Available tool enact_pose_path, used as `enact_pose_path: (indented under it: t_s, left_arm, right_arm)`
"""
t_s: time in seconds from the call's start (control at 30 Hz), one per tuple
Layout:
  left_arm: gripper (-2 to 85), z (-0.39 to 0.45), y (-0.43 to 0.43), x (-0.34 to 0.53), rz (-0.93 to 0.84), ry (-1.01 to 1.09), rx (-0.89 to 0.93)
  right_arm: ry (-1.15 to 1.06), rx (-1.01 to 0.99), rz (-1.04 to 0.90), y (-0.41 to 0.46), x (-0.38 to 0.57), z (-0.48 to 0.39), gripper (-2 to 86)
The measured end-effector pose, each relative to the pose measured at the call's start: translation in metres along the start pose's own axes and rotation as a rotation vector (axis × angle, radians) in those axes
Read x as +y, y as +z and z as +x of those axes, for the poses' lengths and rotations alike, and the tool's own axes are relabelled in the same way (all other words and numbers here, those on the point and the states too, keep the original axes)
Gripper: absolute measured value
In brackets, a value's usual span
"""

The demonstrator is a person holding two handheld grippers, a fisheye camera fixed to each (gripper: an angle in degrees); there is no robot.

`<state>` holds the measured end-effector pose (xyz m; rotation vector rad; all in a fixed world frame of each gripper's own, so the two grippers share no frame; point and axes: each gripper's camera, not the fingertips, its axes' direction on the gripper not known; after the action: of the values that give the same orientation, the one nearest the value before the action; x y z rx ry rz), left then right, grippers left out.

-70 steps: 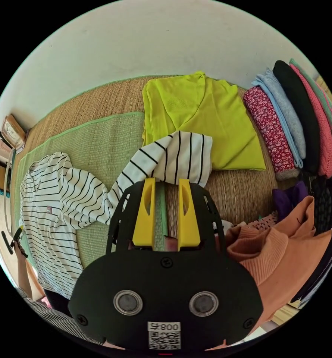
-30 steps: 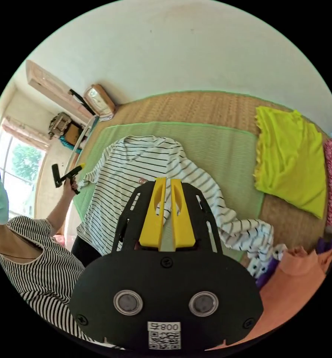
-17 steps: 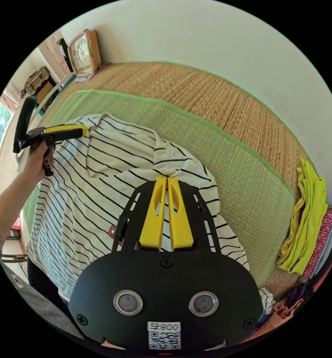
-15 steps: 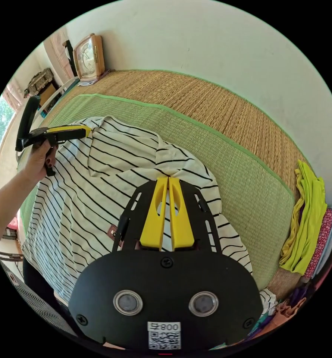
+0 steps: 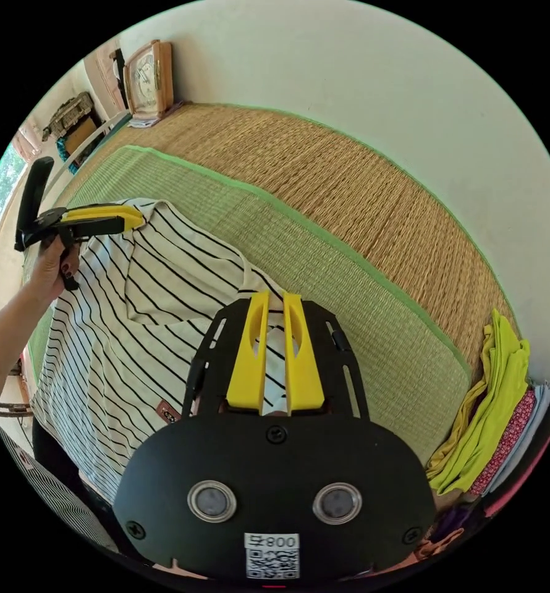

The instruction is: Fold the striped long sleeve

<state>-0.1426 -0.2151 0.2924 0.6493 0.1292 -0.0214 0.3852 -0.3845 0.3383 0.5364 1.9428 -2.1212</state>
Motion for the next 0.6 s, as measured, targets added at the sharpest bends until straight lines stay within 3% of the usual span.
enact_pose_path:
  t_s: [0.27,0.33,0.47,0.6]
  left_arm:
    - [3.1,0.005,0.008,-0.023,0.034,0.004,-0.029]
    - [3.4,0.007,0.003,-0.027,0.085,0.004,-0.015]
    - [4.5,0.036,0.003,-0.04,0.14,0.122,0.119]
    - [5.5,0.073,0.036,-0.068,0.056,0.217,0.239]
  right_arm:
    - [-0.015,0.033,0.054,0.005,0.009,-0.002,-0.4]
    - [0.031,-0.036,0.095,0.001,0.012,0.01,-0.5]
    - [0.084,-0.179,0.147,-0.002,0.023,0.026,-0.5]
    - [0.091,-0.216,0.22,-0.015,0.059,0.022,-0.4]
